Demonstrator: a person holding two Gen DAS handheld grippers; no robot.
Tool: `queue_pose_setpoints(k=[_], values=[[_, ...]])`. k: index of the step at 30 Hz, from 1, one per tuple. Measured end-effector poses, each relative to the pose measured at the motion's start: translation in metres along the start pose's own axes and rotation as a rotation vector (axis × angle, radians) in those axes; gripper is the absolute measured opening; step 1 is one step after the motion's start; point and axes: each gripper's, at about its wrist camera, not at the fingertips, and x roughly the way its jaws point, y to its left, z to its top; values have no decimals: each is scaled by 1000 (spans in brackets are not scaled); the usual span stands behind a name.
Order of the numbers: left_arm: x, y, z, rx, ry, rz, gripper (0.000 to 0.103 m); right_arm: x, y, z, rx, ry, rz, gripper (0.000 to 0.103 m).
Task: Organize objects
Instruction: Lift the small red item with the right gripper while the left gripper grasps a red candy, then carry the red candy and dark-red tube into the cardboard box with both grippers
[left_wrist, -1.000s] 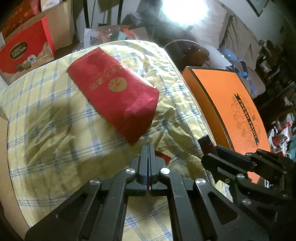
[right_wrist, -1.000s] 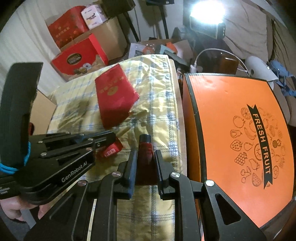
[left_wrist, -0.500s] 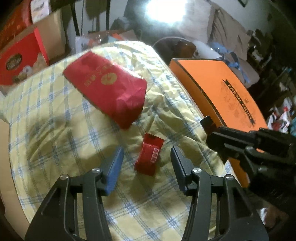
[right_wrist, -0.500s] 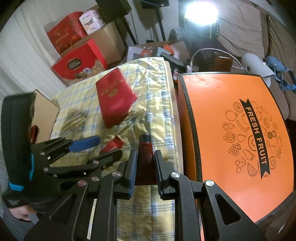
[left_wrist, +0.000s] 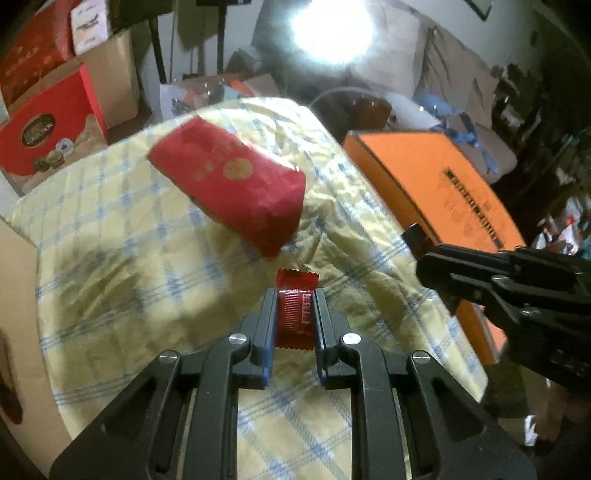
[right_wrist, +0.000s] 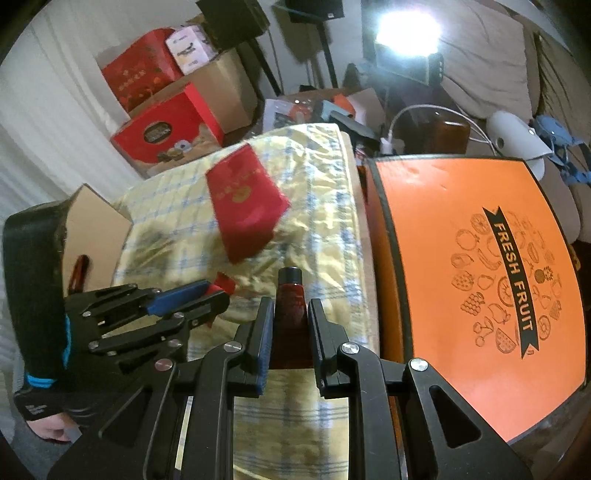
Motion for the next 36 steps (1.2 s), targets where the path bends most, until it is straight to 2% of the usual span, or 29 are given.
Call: queue_pose_setpoints(k=[6, 12, 24, 28, 36], values=[[-48, 11, 5, -29, -69, -26, 16, -13, 27, 10, -39, -30, 29, 18], [-90, 28, 7, -62, -126, -20, 16, -25, 62, 20, -93, -59, 56, 18], [-153, 75, -8, -141, -218, 32, 16, -34, 136, 31, -197, -84, 130, 18], [-171, 94, -14, -167, -249, 70, 16, -35, 161, 34, -230, -88, 159, 18], [-191, 141, -30, -236, -256, 143, 16, -27, 207, 36, -288, -72, 215, 18]])
